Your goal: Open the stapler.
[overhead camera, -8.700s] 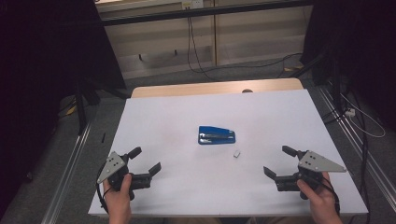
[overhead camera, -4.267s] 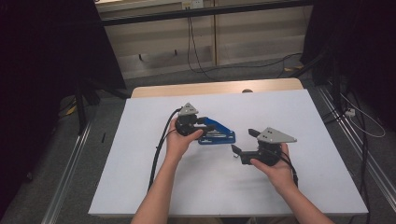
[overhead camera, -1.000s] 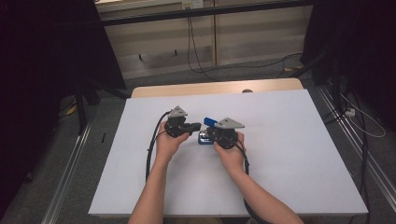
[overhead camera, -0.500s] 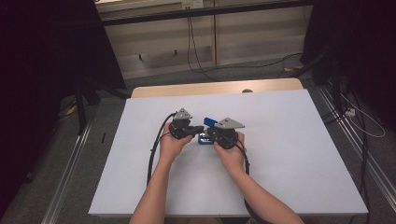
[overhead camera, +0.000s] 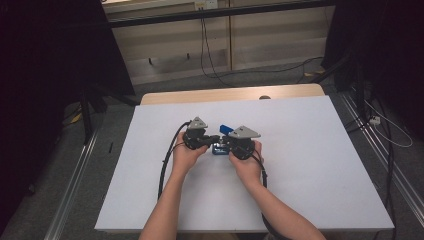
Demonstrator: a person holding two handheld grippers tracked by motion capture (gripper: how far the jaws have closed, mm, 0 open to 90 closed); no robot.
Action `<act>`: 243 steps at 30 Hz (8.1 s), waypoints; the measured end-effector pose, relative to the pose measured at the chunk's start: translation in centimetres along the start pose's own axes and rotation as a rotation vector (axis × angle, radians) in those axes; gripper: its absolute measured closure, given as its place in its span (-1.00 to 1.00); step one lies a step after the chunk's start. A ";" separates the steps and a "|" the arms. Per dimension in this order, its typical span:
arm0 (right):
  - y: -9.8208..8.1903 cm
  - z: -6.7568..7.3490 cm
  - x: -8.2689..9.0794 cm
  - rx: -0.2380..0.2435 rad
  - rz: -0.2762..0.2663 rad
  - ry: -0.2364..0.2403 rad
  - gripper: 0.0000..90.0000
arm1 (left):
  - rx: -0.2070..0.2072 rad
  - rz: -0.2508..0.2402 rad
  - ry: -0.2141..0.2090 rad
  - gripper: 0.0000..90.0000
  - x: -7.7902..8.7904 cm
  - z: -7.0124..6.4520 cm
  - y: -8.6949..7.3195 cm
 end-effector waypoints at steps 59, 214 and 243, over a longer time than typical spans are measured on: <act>0.9 -1.8 2.6 0.119 0.025 -0.140 1.00 | 0.025 -0.013 -0.012 1.00 -0.6 0.2 -0.9; -5.4 -4.0 8.0 0.017 0.250 0.025 0.35 | 0.057 0.000 0.112 -0.74 5.1 -1.6 0.1; -5.0 -5.5 7.7 -0.004 0.271 0.059 0.75 | 0.063 -0.012 0.119 -0.74 5.7 -1.3 0.1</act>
Point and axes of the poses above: each handheld gripper's, and its own axes: x roughly backward along the jaws, y roughly out of its top, z roughly to its left, the point moved 1 cm from there along -x, roughly forward along the jaws, and after that the axes turned 1 degree about z, right-handed, at the moved point
